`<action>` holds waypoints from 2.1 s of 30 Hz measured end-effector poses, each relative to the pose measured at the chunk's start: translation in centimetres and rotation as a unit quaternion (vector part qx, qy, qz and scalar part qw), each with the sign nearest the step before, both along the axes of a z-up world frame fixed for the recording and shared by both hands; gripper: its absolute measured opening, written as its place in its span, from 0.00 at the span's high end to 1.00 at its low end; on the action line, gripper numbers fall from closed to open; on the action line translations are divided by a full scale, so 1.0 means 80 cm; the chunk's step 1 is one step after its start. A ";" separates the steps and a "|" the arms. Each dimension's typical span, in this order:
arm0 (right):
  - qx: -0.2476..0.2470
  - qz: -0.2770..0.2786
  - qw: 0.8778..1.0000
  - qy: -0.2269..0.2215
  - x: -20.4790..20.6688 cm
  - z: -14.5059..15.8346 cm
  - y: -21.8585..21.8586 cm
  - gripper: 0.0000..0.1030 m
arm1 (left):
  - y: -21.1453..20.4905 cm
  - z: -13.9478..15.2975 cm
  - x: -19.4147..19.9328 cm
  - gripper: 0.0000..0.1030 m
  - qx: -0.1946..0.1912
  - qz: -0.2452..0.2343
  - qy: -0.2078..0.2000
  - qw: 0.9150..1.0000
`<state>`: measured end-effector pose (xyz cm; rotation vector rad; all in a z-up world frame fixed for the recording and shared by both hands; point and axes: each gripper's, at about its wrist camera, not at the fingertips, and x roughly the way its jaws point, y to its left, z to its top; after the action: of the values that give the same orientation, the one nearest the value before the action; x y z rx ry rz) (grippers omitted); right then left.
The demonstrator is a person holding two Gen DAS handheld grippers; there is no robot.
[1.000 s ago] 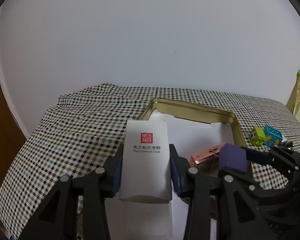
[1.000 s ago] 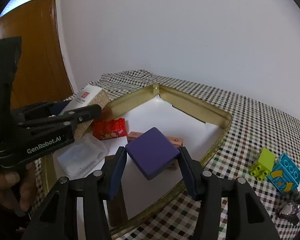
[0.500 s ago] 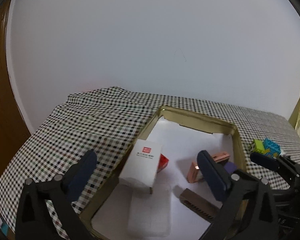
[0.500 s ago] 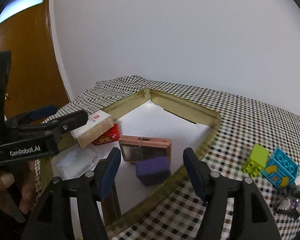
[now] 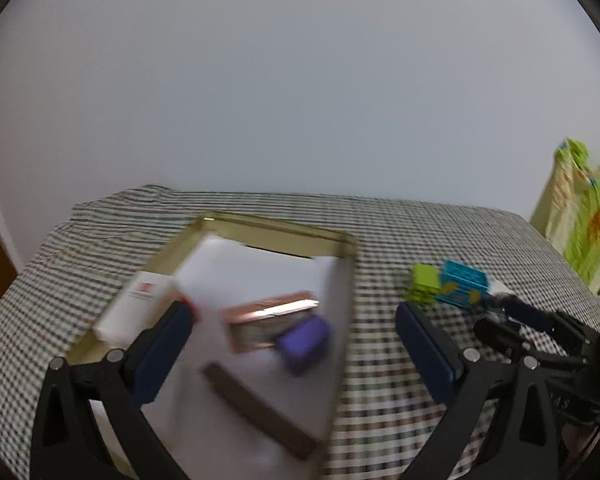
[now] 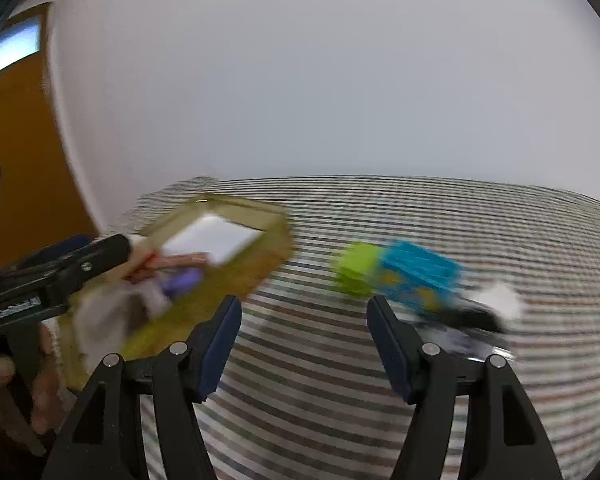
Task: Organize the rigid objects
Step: 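Lower the card box and purple block into the tray and open both tools, then move the left tool to the blue Lego brick while the right tool approaches the speckled pouch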
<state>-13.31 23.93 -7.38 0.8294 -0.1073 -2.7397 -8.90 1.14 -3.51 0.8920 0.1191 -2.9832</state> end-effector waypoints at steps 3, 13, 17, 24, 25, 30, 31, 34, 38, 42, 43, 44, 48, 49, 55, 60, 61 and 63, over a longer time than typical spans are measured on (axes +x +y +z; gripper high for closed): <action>0.013 -0.050 0.999 -0.006 0.006 -0.006 0.039 0.31 | 0.033 -0.006 -0.010 0.00 -0.004 -0.025 -0.008 1.000; -0.007 -0.120 0.990 -0.076 -0.021 -0.030 0.107 0.28 | 0.088 -0.022 -0.047 0.00 -0.035 -0.040 -0.021 0.998; -0.005 -0.112 0.990 -0.088 -0.037 -0.035 0.096 0.28 | 0.087 -0.028 -0.057 0.00 -0.032 -0.031 -0.026 0.999; -0.008 -0.107 0.988 -0.112 -0.057 -0.045 0.087 0.28 | 0.076 -0.033 -0.061 0.00 -0.018 -0.017 -0.033 0.999; -0.005 -0.108 0.987 -0.120 -0.062 -0.049 0.085 0.28 | 0.076 -0.033 -0.061 0.00 -0.019 -0.017 -0.033 0.999; -0.008 -0.109 0.985 -0.135 -0.076 -0.055 0.085 0.28 | 0.082 -0.034 -0.059 0.00 -0.026 -0.022 -0.033 0.999; -0.008 -0.108 0.985 -0.134 -0.075 -0.055 0.085 0.28 | 0.083 -0.034 -0.058 0.00 -0.027 -0.023 -0.033 0.999; -0.009 -0.103 0.986 -0.131 -0.072 -0.055 0.088 0.29 | 0.086 -0.032 -0.056 0.00 -0.026 -0.028 -0.031 0.999; -0.020 -0.095 0.988 -0.122 -0.064 -0.052 0.094 0.30 | 0.097 -0.027 -0.053 0.00 -0.030 -0.041 -0.029 0.998; -0.026 -0.109 0.988 -0.102 -0.048 -0.044 0.111 0.30 | 0.116 -0.024 -0.054 0.00 -0.040 -0.059 -0.027 0.997; -0.028 -0.113 0.988 -0.100 -0.045 -0.043 0.115 0.30 | 0.120 -0.023 -0.056 0.00 -0.041 -0.062 -0.027 0.997; -0.030 -0.118 0.988 -0.098 -0.042 -0.042 0.121 0.30 | 0.126 -0.024 -0.058 0.00 -0.043 -0.067 -0.028 0.996; -0.044 -0.138 0.985 -0.096 -0.032 -0.041 0.149 0.30 | 0.151 -0.026 -0.073 0.00 -0.043 -0.092 -0.035 0.994; -0.049 -0.142 0.984 -0.097 -0.032 -0.043 0.155 0.30 | 0.158 -0.027 -0.079 0.00 -0.043 -0.102 -0.040 0.993; -0.062 -0.163 0.980 -0.097 -0.027 -0.041 0.186 0.29 | 0.190 -0.037 -0.108 0.00 -0.055 -0.126 -0.054 0.989; -0.057 -0.178 0.978 -0.097 -0.029 -0.040 0.199 0.29 | 0.209 -0.049 -0.123 0.00 -0.072 -0.142 -0.057 0.986; -0.061 -0.177 0.977 -0.099 -0.029 -0.041 0.201 0.29 | 0.212 -0.050 -0.123 0.00 -0.075 -0.142 -0.055 0.985; -0.062 -0.177 0.977 -0.098 -0.030 -0.039 0.202 0.29 | 0.217 -0.054 -0.127 0.00 -0.081 -0.147 -0.057 0.984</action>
<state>-15.72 40.06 -10.50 1.1364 -0.5072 -2.9238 -19.04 18.51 -7.84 1.1484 -0.2795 -3.1320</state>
